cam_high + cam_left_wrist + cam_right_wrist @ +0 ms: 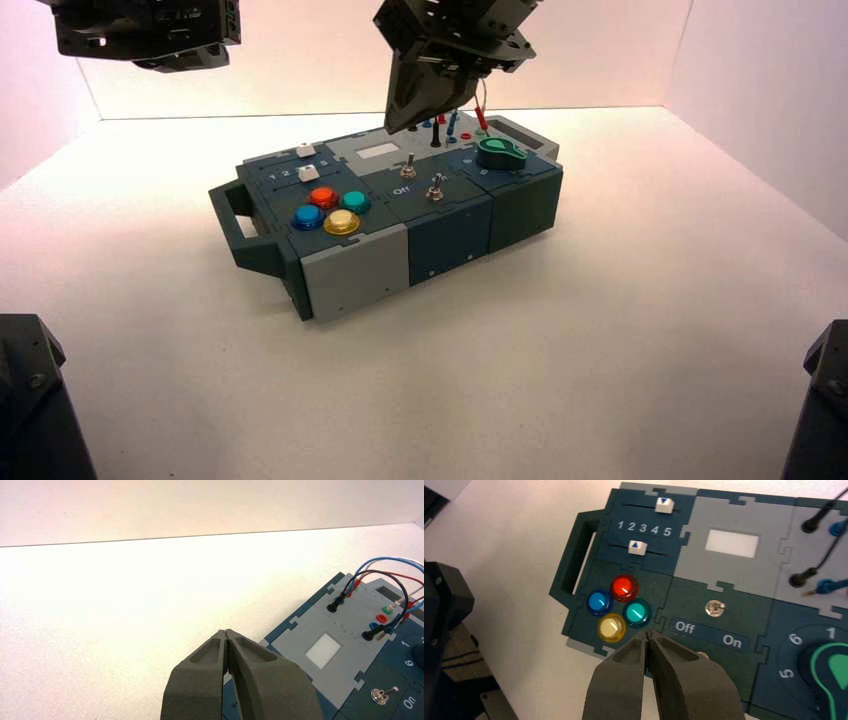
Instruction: Push the green button with the right gripper.
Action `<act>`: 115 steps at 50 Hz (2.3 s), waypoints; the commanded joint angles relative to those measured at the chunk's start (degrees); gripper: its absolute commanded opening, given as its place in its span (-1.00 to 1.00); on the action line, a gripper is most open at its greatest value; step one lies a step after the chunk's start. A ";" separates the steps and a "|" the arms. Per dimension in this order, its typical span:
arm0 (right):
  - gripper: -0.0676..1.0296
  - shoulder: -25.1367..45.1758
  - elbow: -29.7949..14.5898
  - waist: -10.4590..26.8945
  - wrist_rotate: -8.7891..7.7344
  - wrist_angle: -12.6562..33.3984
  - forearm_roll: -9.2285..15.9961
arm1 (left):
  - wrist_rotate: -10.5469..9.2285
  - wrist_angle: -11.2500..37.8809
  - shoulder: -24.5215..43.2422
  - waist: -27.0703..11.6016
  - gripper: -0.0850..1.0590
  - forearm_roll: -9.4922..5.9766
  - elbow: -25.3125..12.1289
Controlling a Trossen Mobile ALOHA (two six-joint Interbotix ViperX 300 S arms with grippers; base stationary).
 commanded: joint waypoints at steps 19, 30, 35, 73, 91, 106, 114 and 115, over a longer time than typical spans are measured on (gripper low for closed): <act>-0.92 2.90 -3.52 1.41 -0.44 1.85 0.00 | 0.18 -0.26 -0.35 0.18 -0.91 0.00 -1.49; -0.92 5.89 -5.71 3.34 -1.14 2.29 0.00 | 0.18 -0.18 -0.44 0.18 -0.91 0.00 -1.49; -0.92 6.33 -5.98 3.34 -1.23 2.55 -0.09 | 0.18 -0.09 -0.44 0.18 -0.91 0.00 -1.41; -0.92 10.37 -7.91 3.34 -1.23 2.11 0.00 | 0.18 -0.09 -0.62 0.18 -0.91 0.00 -1.49; -0.92 12.66 -9.05 3.34 -1.32 2.11 -0.09 | 0.18 0.18 -0.70 0.18 -0.91 0.00 -1.49; -0.92 14.50 -9.67 3.34 -1.41 1.76 -0.09 | 0.18 0.18 -0.79 0.18 -0.91 0.00 -1.49; -0.92 14.50 -9.76 3.34 -1.41 1.76 -0.09 | 0.18 0.26 -0.88 0.18 -0.91 0.00 -1.49; -0.92 14.50 -9.76 3.34 -1.32 1.76 -0.09 | 0.18 0.26 -0.88 0.18 -0.91 0.00 -1.49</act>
